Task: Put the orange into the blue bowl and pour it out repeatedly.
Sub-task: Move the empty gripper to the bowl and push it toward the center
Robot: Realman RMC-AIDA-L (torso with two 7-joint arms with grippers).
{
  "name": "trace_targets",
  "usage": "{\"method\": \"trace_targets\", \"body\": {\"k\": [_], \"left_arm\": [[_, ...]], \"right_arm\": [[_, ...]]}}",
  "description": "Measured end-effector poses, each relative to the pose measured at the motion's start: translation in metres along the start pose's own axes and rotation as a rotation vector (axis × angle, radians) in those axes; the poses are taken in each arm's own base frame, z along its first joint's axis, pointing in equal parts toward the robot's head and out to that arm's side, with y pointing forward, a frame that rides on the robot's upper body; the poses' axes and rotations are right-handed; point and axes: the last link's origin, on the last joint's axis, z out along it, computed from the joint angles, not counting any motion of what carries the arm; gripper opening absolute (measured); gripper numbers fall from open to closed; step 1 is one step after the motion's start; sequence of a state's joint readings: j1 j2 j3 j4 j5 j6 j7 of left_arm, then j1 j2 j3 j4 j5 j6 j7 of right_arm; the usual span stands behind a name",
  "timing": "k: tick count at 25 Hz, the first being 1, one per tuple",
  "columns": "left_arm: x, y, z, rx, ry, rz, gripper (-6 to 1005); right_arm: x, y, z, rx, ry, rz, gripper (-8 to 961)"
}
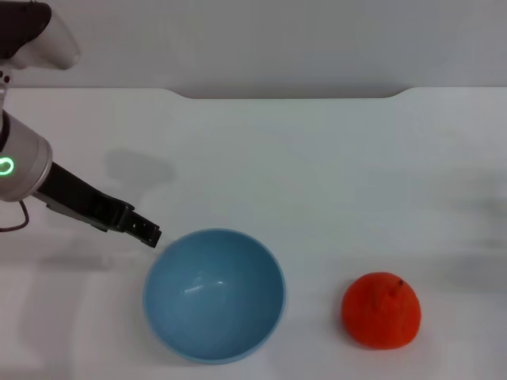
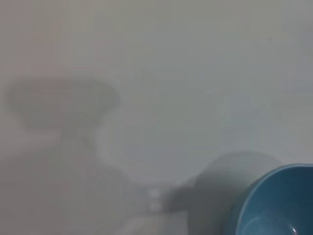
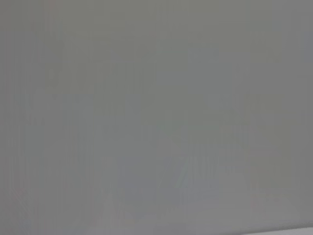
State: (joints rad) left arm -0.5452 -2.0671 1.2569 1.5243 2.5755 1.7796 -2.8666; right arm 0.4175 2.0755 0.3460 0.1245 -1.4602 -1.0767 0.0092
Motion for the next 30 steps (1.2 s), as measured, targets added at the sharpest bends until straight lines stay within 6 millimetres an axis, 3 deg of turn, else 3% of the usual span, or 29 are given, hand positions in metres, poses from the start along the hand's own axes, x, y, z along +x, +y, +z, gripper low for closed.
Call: {"method": "trace_targets", "body": {"k": [8, 16, 22, 30], "left_arm": [[-0.001, 0.002, 0.009, -0.007, -0.013, -0.003, 799], [-0.002, 0.002, 0.037, -0.050, -0.055, -0.022, 799], [-0.003, 0.005, 0.040, -0.065, -0.062, -0.016, 799], [-0.008, 0.007, 0.061, -0.079, -0.105, -0.017, 776]], "right_arm": [[0.001, -0.005, -0.002, 0.022, 0.003, 0.009, 537], [0.004, -0.007, -0.006, 0.031, 0.011, 0.012, 536], [0.006, -0.008, -0.007, 0.030, 0.014, 0.012, 536], [0.007, -0.008, -0.009, 0.028, 0.019, 0.010, 536]]}}
